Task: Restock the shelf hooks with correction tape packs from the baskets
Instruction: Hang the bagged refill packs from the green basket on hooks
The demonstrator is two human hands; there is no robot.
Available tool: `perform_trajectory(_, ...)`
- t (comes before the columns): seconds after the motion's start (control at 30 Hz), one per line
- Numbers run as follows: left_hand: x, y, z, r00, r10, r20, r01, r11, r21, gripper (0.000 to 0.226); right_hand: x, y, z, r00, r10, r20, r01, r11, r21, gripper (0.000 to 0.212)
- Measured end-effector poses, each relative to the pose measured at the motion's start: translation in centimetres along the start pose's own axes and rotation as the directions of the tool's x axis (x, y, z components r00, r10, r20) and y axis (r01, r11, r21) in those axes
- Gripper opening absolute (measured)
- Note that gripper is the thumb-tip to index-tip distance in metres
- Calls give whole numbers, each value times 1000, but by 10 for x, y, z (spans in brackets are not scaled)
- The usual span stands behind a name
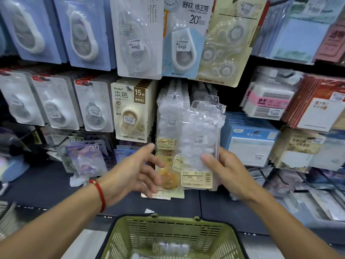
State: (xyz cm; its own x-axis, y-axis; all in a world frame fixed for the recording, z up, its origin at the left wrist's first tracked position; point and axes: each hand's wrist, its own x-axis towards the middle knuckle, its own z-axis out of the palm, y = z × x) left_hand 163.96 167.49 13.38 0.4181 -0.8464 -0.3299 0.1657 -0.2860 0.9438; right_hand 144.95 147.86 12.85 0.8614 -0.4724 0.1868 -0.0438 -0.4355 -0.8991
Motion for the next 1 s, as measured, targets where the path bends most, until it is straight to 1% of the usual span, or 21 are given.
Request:
perform_trajectory(0.03,1,-2,5,994,73,-82,-65,993,95,64,0,0,-5,999,52,9,-53,993,102,40)
perform_trajectory(0.07,2,-4,9,983,143,-111,-127,982,142,59,-1,-1,-8,996,80,35,-84,982,166,43)
perform_trajectory(0.1,2,-5,15,977,185,-109,-170,976,139,57,-2,-3,-10,993,94,69,-106,974,202,47)
perform_trajectory(0.2,-1,-6,29,974,226,-15,-227,974,-23,58,-6,-3,-3,977,108,182,-153,955,253,49)
perform_trajectory(0.3,-1,-5,38,970,242,7,-237,956,-171,53,-7,-2,10,974,102,204,-150,960,235,41)
perform_trajectory(0.37,-1,-5,38,968,252,-14,-249,939,-236,49,-6,-5,16,988,88,126,-108,982,155,39)
perform_trajectory(0.47,-2,-5,36,961,272,-37,-272,927,-258,51,-3,-8,20,998,10,-55,-7,999,53,35)
perform_trajectory(0.53,-1,-9,35,957,279,-76,-289,928,-236,58,-1,-9,21,985,-29,-172,38,998,45,32)
perform_trajectory(0.57,0,-10,35,954,284,-96,-299,927,-225,63,0,-9,22,977,-29,-211,48,995,85,29)
perform_trajectory(0.63,2,-11,34,943,307,-129,-329,919,-216,70,1,-10,24,972,-14,-236,55,984,169,19)
perform_trajectory(0.7,3,-10,33,927,340,-158,-368,904,-216,68,3,-12,24,967,-12,-254,61,981,184,12)
perform_trajectory(0.83,7,-10,29,899,375,-226,-421,881,-215,53,8,-18,20,936,-45,-349,120,973,196,13)
perform_trajectory(0.93,9,-9,23,862,399,-312,-461,874,-155,45,14,-26,7,893,-122,-434,201,969,142,6)
perform_trajectory(1.0,11,-9,19,847,399,-352,-468,874,-135,43,22,-30,-4,874,-140,-464,221,967,124,9)
